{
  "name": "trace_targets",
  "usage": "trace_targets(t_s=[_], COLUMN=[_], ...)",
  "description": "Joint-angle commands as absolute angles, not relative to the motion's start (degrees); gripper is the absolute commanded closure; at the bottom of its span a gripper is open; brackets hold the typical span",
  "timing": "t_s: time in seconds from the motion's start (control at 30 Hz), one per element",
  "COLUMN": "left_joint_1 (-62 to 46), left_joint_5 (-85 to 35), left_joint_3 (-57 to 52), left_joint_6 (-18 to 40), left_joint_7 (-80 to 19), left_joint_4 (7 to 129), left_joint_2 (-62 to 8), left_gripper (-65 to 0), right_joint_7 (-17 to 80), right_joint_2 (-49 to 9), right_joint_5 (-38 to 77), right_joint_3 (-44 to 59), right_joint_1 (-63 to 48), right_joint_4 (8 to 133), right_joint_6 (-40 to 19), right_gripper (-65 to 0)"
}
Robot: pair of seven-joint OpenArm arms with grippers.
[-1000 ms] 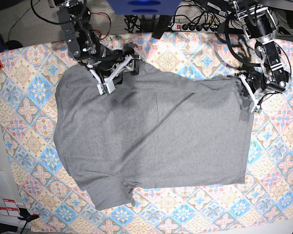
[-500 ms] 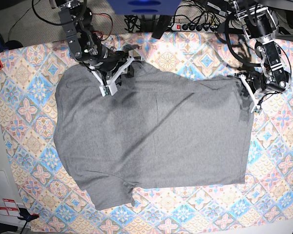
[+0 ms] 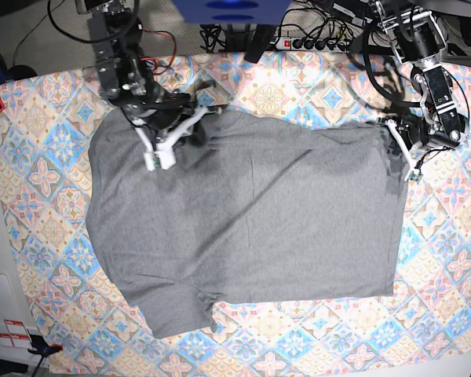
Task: Fold the T-shirt properly
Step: 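Grasp the shirt near the sleeve with the right gripper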
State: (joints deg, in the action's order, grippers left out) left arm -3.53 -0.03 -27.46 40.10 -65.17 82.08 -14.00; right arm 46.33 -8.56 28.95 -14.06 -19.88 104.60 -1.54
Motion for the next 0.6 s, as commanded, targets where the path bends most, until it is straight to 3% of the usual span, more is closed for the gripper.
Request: trace_targets(t_s=[0.0, 0.2, 0.57], left_joint_1=[-2.59, -2.15, 2.86], left_joint_5=[-0.4, 0.84, 7.78], left_joint_3=[-27.56, -27.56, -25.71], left_joint_6=[40.0, 40.0, 40.0], left_joint_7=[-64.84, -64.84, -64.84], left_joint_4=[82.95, 82.95, 82.86], left_joint_2=[-14.9, -14.9, -14.64], left_gripper=[-0.4, -0.5, -0.5], right_joint_7=[46.02, 46.02, 45.93], right_joint_2=[-9.01, -9.01, -9.01], right_joint_5=[28.97, 29.23, 28.97], right_joint_3=[-12.0, -3.74, -2.86], right_joint_1=[-21.32, -24.84, -24.48], right_joint_4=[106.59, 109.05, 111.69], right_joint_6=[-1.27, -1.27, -1.27], right_gripper=[-0.9, -0.9, -0.9])
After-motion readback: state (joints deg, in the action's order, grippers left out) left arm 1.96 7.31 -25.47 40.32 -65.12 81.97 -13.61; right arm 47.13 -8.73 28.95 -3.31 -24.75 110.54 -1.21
